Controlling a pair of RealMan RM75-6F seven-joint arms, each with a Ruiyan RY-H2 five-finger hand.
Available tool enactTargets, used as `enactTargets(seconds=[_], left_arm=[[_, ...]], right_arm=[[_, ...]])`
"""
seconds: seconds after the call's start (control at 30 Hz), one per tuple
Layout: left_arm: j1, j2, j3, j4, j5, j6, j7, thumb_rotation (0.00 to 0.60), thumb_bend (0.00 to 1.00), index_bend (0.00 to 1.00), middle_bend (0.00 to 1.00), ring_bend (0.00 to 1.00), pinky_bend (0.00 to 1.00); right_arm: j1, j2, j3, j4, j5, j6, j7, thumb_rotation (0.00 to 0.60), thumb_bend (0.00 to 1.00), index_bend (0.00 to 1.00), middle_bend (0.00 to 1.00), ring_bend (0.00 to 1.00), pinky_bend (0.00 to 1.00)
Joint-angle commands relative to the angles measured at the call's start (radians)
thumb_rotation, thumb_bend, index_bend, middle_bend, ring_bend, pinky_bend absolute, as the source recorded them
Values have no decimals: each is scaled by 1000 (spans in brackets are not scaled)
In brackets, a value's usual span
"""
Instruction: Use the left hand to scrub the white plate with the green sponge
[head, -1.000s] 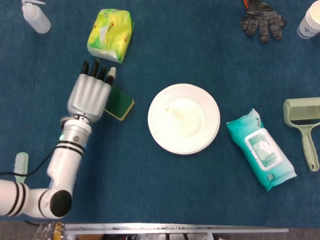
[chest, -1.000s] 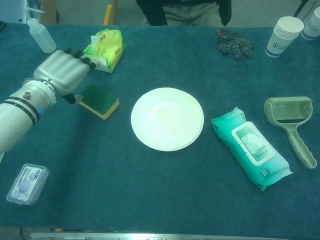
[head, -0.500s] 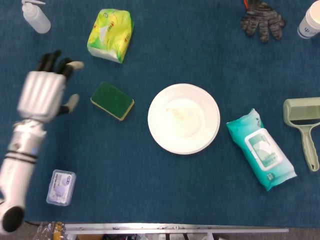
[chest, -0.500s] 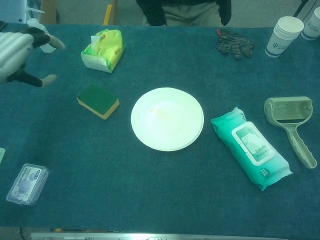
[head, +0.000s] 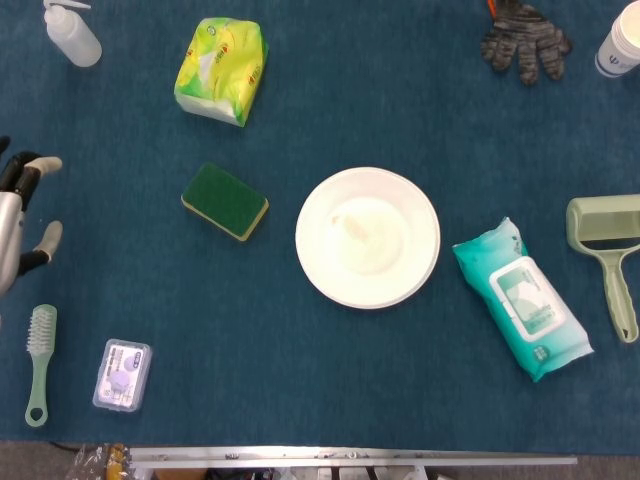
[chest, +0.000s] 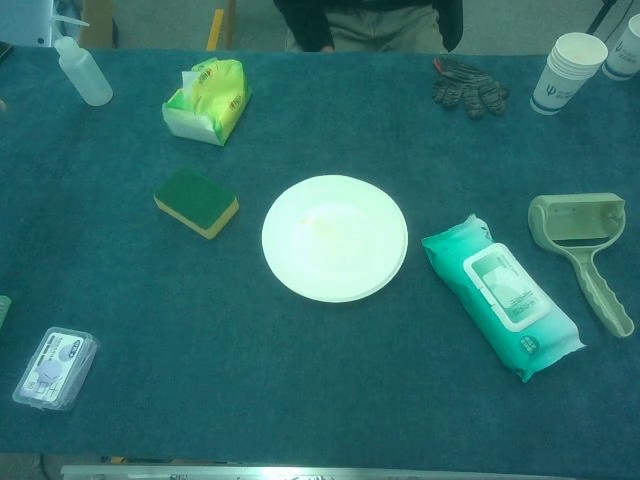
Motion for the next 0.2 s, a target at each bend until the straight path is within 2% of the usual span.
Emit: enactTargets(seconds=[0.03, 0.2], left_arm=[[12, -1, -15, -2, 3, 0, 4, 597, 296, 261, 256, 98, 97], [31, 3, -40, -12, -6, -9, 24, 597, 295, 261, 257, 98, 97]], right_arm=[[0, 0, 1, -2, 0, 0, -2, 587, 324, 301, 315, 210, 405], [-3, 3, 1, -7, -1, 3, -5, 586, 324, 301, 315, 210, 404]])
